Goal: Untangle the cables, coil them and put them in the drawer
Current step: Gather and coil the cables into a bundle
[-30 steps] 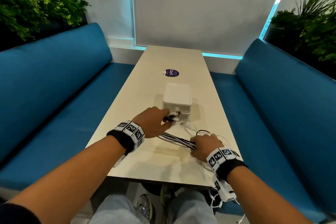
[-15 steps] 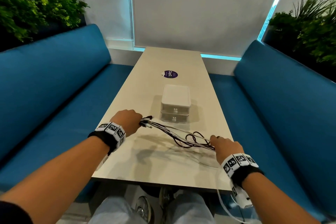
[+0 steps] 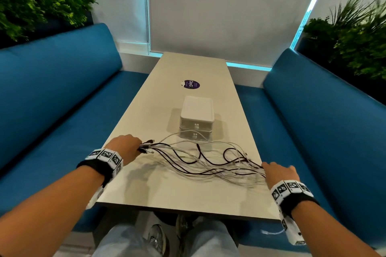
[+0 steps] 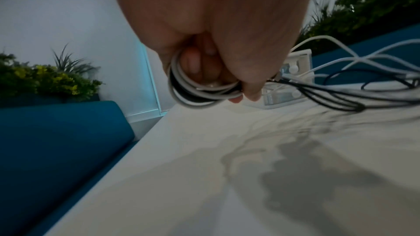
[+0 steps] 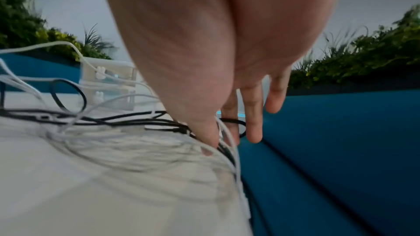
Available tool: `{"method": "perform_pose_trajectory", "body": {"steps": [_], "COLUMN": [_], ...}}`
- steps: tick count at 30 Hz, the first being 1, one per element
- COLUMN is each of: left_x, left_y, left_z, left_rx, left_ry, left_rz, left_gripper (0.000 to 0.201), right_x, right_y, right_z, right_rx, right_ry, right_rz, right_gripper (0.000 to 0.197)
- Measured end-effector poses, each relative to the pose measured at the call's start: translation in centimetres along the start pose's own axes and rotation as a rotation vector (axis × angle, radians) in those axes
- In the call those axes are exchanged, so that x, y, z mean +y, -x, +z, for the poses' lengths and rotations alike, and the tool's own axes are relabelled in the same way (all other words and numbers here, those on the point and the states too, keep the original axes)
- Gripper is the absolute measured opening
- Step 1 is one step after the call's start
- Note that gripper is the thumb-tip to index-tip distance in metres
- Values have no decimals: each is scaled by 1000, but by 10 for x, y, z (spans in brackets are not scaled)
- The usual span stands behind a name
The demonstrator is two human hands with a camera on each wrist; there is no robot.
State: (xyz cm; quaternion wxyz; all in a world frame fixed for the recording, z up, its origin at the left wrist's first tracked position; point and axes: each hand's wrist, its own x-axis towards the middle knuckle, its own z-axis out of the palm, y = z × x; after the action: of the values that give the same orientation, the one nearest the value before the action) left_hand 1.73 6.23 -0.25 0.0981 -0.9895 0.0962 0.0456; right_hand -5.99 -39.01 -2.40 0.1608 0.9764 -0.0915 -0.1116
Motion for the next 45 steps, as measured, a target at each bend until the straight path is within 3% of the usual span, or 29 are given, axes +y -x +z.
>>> {"method": "perform_pose_trajectory", "body": {"steps": [3,7,10,13,15,17,20,24,26,29,34,37,41,45], "left_x": [13,15,12,10,9,8,6,8,12,16,10,1,6,21], "left_y": [-1,-1,1,5,8,12,14,13,10,5,2,4,5,4], "left_z": [-4,-13,-15,-15,-11,-8,-9,-16,-20,-24,-33,-37,-32,-29], "left_rx": [25,48,56,58,57,53,56,88,104,113,150,168,149,164], "left_ry": [20,9,-4,-24,-23,-12,8,27,29,25,-13,-23,6,33], "left_rz": [21,30,31,41,47,45,25,-1,7,19,-20,-56,-31,1], "left_gripper": [29,28,29,29,30,29,27,27,28,30,29,28,30,29], "right_x": [-11,-21,-31,-49,-64,-74,-80,-68,-59,-44,-17,8,18,0], "right_y": [1,3,2,5,6,6,4,3,5,11,19,23,28,21], "right_z": [-2,-14,-26,-31,-31,-28,-23,-18,-12,-4,5,15,16,7], "right_rx": [2,122,183,179,148,41,-83,27,74,57,15,-53,-30,43], "right_ry": [-70,-205,-343,-421,-552,-646,-562,-154,-36,45,-88,-100,-42,-124], "right_rz": [-22,-29,-172,-348,-385,-356,-313,-248,-198,-106,74,143,175,102], "right_gripper": [48,75,81,81,78,78,87,41,29,31,40,30,22,40]}}
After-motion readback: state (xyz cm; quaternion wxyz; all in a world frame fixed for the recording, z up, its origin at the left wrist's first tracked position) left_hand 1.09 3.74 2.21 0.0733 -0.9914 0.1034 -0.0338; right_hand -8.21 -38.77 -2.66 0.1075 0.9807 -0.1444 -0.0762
